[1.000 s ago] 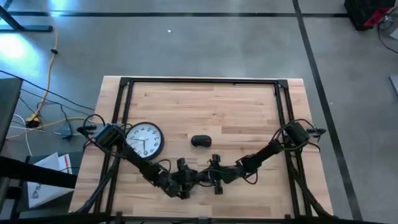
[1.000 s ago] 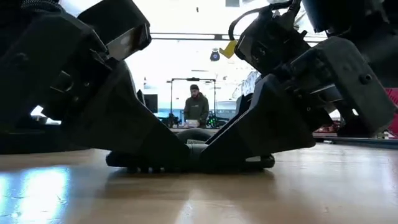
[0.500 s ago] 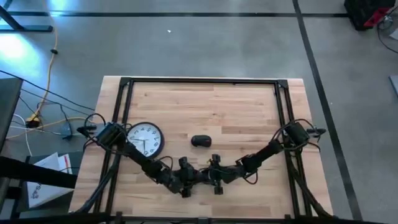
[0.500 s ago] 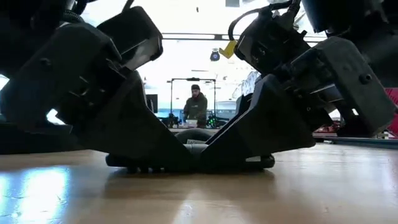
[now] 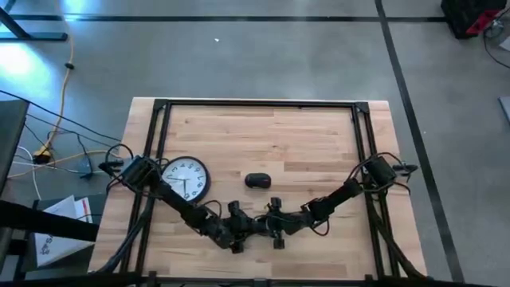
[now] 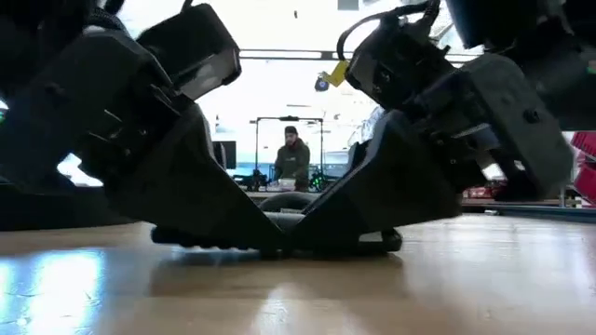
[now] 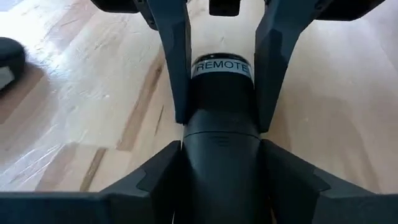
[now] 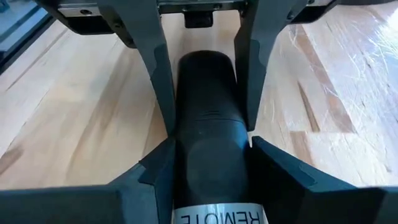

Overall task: Insert battery
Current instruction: Open the remote battery compartment

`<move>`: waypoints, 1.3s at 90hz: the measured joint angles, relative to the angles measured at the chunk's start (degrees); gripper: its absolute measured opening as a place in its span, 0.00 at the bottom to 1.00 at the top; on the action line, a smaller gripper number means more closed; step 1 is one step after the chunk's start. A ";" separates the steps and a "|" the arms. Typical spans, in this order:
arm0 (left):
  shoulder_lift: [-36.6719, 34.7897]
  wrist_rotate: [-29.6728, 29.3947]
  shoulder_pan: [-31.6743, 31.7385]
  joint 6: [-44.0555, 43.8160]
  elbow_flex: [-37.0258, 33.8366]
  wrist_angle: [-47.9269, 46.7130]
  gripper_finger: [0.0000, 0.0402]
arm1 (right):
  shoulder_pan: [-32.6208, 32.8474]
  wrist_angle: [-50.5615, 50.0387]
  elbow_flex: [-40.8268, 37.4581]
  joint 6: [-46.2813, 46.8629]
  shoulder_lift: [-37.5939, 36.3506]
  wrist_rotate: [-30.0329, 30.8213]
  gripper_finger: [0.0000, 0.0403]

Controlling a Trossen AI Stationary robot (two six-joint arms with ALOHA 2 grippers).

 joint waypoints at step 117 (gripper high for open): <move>-0.42 -1.77 0.00 3.64 -0.37 5.93 0.57 | 0.18 -0.45 -0.35 0.26 -0.09 0.34 0.37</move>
